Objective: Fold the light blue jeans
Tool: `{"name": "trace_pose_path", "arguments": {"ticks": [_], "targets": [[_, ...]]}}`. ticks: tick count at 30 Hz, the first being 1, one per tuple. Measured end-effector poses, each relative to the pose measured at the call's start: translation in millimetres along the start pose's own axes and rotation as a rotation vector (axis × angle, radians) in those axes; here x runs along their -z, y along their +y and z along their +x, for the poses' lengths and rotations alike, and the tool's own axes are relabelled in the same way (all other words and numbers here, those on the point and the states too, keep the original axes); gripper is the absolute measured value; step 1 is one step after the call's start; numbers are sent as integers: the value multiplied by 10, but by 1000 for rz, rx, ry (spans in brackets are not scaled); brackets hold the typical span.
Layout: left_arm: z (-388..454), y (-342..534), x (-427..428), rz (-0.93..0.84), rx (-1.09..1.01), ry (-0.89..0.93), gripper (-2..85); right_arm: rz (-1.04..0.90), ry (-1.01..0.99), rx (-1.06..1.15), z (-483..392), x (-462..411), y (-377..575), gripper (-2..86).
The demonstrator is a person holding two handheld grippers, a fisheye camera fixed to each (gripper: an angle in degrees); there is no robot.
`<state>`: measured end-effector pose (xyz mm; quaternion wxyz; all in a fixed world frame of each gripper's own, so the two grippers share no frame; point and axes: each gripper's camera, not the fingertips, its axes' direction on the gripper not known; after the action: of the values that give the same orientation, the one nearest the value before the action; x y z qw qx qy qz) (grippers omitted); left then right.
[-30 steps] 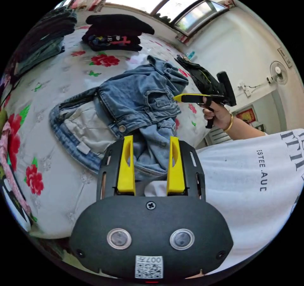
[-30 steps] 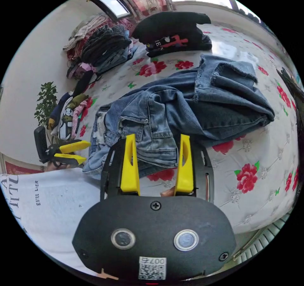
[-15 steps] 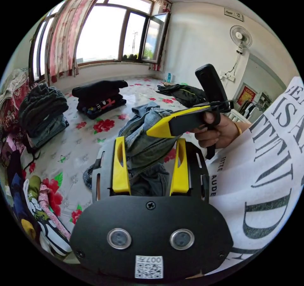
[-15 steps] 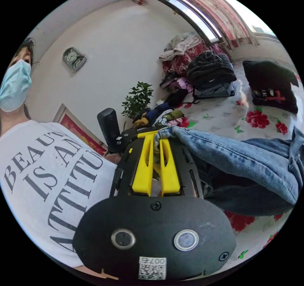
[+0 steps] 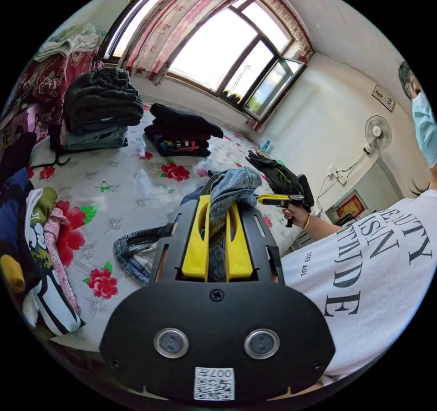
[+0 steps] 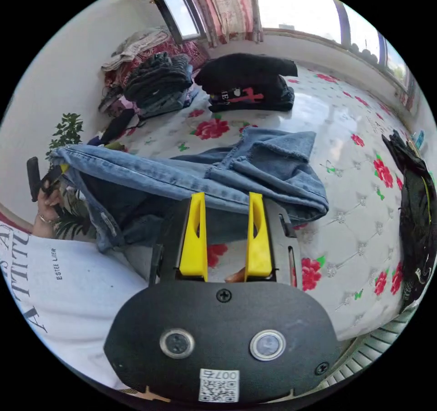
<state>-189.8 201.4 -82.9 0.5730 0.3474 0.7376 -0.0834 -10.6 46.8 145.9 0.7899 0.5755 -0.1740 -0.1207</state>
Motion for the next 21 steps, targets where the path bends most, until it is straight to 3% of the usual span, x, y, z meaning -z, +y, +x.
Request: {"name": "trace_pose_path", "arguments": {"ticks": [4,9,11,13,15,17,21], "targets": [[-131,-342,-136,10,54,-16,48,-162,96,74,154,-792,-510,123],[-251,-1247,-426,-12,24,-37,46,-289,-55,82,314,-1156,-1264,121],[-208,-1654,-440,11,-5,-42,47,-213,-105,104,265,-888,-1439,112],[-84,-1782,-347,42,-83,-62,48,-2,-118,148,111,-366,-1406,101],[0,-1742,-280,43,-150,-69,49,68,-155,195,-35,-208,-1331,96],[-41,-1517,-281,20,-152,-91,51,13,-166,213,-160,-330,-1345,93],[-436,-1058,-266,16,83,-92,51,-183,-163,245,-402,-885,-1479,90]]}}
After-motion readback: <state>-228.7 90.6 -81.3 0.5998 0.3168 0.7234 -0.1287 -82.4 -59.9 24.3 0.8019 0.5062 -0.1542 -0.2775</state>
